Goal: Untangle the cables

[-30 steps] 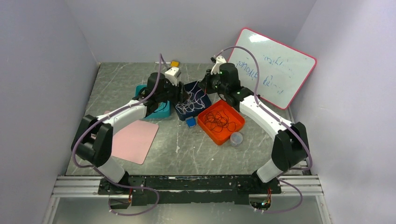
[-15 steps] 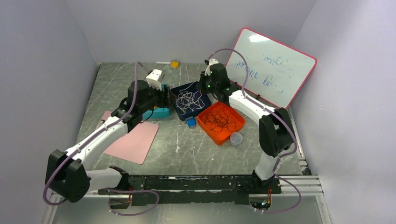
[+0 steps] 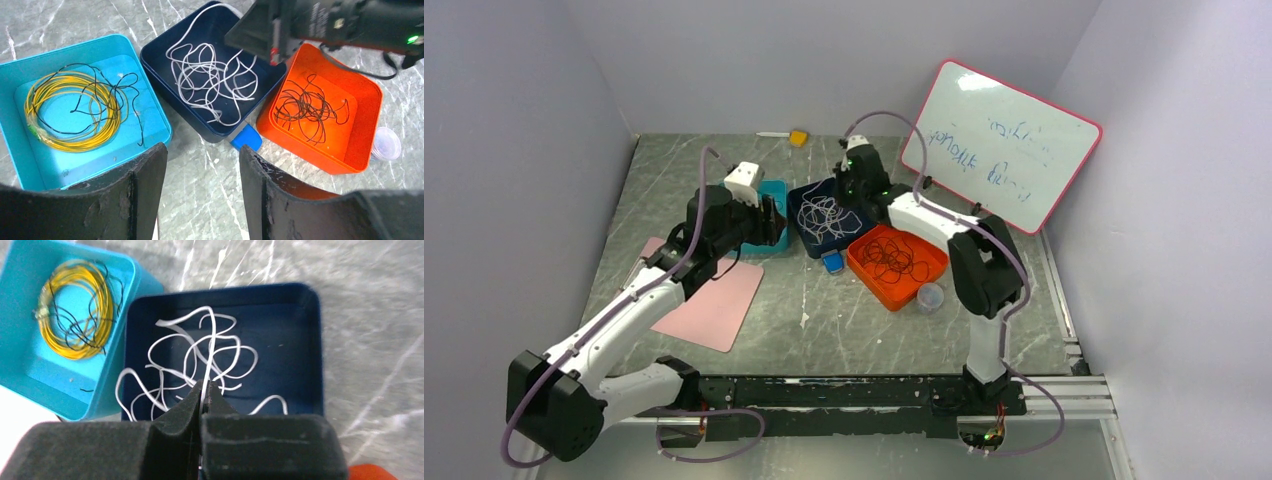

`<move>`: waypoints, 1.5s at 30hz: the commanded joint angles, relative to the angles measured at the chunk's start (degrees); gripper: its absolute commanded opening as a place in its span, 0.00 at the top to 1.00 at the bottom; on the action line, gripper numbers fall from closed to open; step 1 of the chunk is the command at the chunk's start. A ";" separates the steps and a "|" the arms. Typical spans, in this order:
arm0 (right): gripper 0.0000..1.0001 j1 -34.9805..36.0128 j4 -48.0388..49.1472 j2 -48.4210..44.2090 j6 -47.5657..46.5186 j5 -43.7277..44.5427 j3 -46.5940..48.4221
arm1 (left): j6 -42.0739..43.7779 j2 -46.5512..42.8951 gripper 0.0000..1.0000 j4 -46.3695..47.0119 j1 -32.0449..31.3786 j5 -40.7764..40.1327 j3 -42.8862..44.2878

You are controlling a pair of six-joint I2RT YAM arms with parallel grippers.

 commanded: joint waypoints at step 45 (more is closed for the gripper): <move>0.53 -3.04 4.70 -9.07 -5.32 -7.38 -8.42 | -2.61 -1.97 0.42 -3.44 0.43 -1.65 -2.25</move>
